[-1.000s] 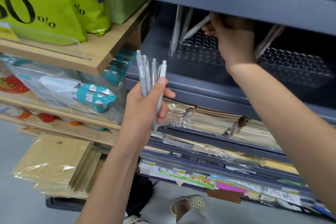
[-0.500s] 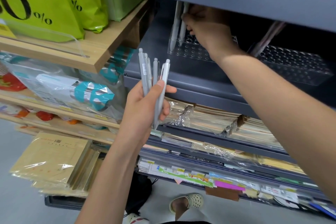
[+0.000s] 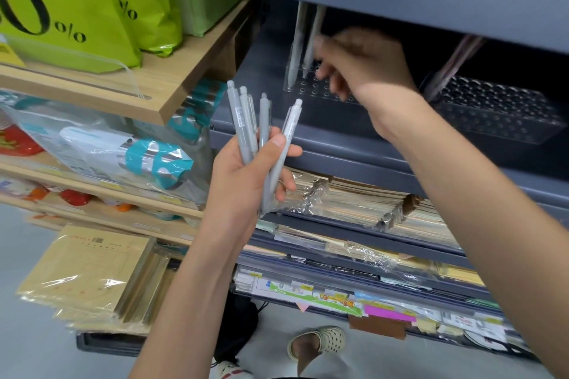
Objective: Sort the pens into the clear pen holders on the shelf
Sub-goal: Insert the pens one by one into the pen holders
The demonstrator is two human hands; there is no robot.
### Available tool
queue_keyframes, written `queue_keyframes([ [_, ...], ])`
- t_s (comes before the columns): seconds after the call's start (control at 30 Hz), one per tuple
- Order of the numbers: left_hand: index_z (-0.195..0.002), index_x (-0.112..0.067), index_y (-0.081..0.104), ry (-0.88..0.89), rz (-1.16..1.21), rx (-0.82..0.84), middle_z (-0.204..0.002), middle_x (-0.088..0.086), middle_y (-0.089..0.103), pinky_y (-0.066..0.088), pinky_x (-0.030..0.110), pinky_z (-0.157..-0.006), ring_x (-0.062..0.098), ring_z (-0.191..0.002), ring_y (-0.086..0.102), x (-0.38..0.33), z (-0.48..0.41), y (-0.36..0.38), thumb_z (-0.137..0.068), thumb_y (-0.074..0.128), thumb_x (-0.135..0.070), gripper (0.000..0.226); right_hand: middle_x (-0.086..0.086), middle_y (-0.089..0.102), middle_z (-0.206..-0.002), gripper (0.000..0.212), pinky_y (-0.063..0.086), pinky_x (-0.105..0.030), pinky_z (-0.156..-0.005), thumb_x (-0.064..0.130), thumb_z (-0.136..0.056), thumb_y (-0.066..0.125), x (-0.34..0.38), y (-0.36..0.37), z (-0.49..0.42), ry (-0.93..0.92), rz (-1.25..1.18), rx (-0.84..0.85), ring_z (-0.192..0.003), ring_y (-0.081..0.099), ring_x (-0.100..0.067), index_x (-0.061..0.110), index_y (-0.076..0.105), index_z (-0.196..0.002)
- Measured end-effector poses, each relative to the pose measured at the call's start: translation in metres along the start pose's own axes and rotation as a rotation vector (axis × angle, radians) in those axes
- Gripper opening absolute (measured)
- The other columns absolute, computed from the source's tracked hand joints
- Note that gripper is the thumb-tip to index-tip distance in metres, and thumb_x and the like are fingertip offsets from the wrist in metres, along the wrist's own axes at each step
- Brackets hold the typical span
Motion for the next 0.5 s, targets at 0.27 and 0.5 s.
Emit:
queue_keyframes([
  [0.27,-0.109,-0.014,0.057,-0.002,-0.062,0.063,-0.096,0.007,0.078,0.054,0.026,-0.048,0.022,-0.056,0.07,-0.001,-0.001,0.012,-0.102,0.053,-0.028,0.015,-0.004,0.073,-0.072,0.005,0.048,-0.021,-0.05,0.01,-0.084,0.074,-0.01,0.001,0.038,0.072,-0.152,0.331,-0.058,0.063,-0.014,0.01,0.069,-0.085],
  [0.5,-0.105,-0.014,0.055,-0.042,-0.028,0.043,-0.092,0.007,0.078,0.056,0.027,-0.049,0.024,-0.057,0.071,-0.007,-0.003,0.018,-0.106,0.045,-0.025,0.015,-0.013,0.074,-0.085,0.01,0.052,-0.023,-0.058,-0.001,-0.088,0.065,-0.012,-0.003,0.04,0.069,-0.353,0.246,-0.066,0.064,-0.016,0.004,0.068,-0.097],
])
Point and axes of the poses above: each hand's wrist, its own z-axis away from the middle knuckle, its own y-axis out of the palm, x = y × z, the point moved 4 cm from there along -z, towards the middle knuckle
